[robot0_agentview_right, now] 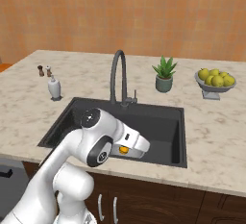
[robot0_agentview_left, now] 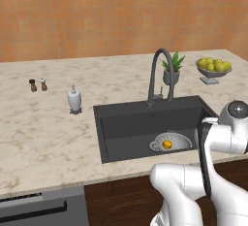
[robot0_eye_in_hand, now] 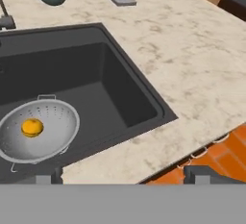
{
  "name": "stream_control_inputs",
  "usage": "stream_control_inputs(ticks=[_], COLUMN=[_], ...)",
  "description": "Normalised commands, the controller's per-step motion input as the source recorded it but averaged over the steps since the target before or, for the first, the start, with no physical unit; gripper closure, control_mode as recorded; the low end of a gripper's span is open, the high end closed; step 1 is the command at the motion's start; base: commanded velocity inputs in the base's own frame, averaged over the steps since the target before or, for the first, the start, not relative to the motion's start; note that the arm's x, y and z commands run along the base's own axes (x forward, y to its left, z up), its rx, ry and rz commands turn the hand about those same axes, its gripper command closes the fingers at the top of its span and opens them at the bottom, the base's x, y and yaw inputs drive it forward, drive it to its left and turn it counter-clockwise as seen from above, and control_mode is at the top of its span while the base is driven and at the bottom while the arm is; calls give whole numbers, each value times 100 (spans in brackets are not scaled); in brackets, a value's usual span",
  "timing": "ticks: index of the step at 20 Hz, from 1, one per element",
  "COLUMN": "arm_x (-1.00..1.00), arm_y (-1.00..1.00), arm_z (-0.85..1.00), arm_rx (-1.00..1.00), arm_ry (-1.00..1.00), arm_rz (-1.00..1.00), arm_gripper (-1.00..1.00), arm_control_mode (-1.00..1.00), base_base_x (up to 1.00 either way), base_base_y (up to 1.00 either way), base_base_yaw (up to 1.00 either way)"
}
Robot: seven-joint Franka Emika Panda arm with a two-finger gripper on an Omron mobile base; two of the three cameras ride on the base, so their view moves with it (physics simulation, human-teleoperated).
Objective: Put the colander in the sink, put the tangerine in the colander, and turn on the sink faucet and pour water over the colander.
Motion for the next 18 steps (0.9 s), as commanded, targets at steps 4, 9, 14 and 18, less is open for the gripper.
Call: stream_control_inputs(ticks=[4, 9, 14, 18], arm_x=[-7, -32, -26, -20], arm_y=[-1, 28, 87, 72], arm_z=[38, 72, 83, 41], arm_rx=[8, 15, 13, 3], arm_ry=[0, 0, 0, 0], arm_rz=[0, 3, 4, 2], arm_gripper=[-100, -100, -100, -100], arm_control_mode=[-100, -100, -100, -100], base_base_x=[0, 0, 0, 0], base_base_y=[0, 0, 0, 0], base_base_yaw=[0, 0, 0, 0])
